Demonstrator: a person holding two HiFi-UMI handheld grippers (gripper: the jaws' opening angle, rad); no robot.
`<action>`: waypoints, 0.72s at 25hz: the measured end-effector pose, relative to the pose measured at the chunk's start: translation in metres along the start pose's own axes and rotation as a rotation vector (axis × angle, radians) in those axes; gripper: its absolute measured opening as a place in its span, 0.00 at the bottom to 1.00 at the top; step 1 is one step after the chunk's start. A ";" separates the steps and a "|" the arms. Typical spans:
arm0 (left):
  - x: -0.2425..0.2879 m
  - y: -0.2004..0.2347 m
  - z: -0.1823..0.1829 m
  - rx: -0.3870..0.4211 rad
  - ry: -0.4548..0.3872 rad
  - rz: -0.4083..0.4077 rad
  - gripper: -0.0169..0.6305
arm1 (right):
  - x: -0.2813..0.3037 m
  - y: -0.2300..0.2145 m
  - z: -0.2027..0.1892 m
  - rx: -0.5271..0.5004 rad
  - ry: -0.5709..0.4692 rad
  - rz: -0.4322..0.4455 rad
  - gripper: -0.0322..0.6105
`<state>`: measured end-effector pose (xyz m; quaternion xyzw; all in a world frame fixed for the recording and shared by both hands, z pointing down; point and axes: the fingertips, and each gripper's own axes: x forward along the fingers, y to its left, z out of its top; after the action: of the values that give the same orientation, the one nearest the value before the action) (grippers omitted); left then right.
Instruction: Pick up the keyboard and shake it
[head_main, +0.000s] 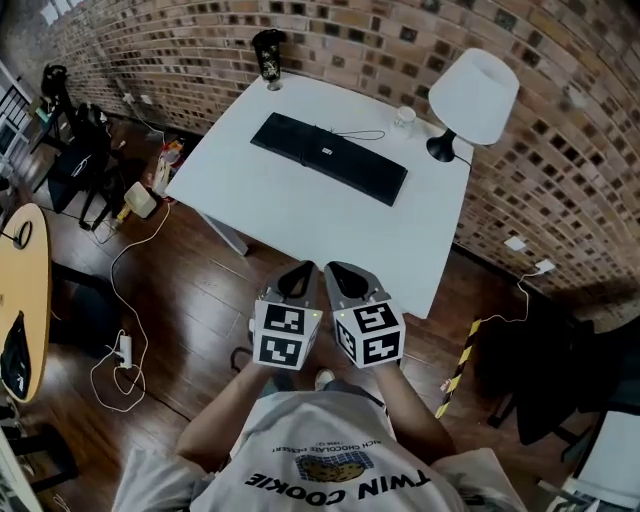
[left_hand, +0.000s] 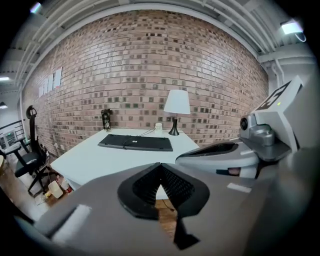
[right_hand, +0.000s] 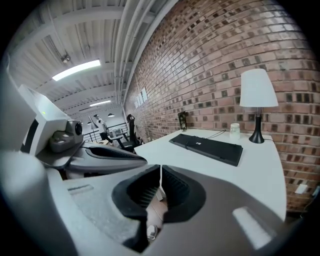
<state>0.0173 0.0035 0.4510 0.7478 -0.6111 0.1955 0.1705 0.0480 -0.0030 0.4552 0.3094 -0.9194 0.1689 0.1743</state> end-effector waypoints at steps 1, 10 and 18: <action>0.007 0.007 0.002 0.005 0.003 -0.012 0.04 | 0.009 -0.003 0.003 0.008 0.000 -0.008 0.05; 0.071 0.085 0.040 0.062 0.013 -0.160 0.04 | 0.094 -0.025 0.047 0.079 -0.004 -0.119 0.06; 0.121 0.149 0.066 0.089 0.002 -0.280 0.04 | 0.141 -0.061 0.067 0.161 0.022 -0.249 0.07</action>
<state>-0.1015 -0.1607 0.4572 0.8324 -0.4914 0.1973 0.1635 -0.0339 -0.1491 0.4680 0.4321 -0.8556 0.2223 0.1784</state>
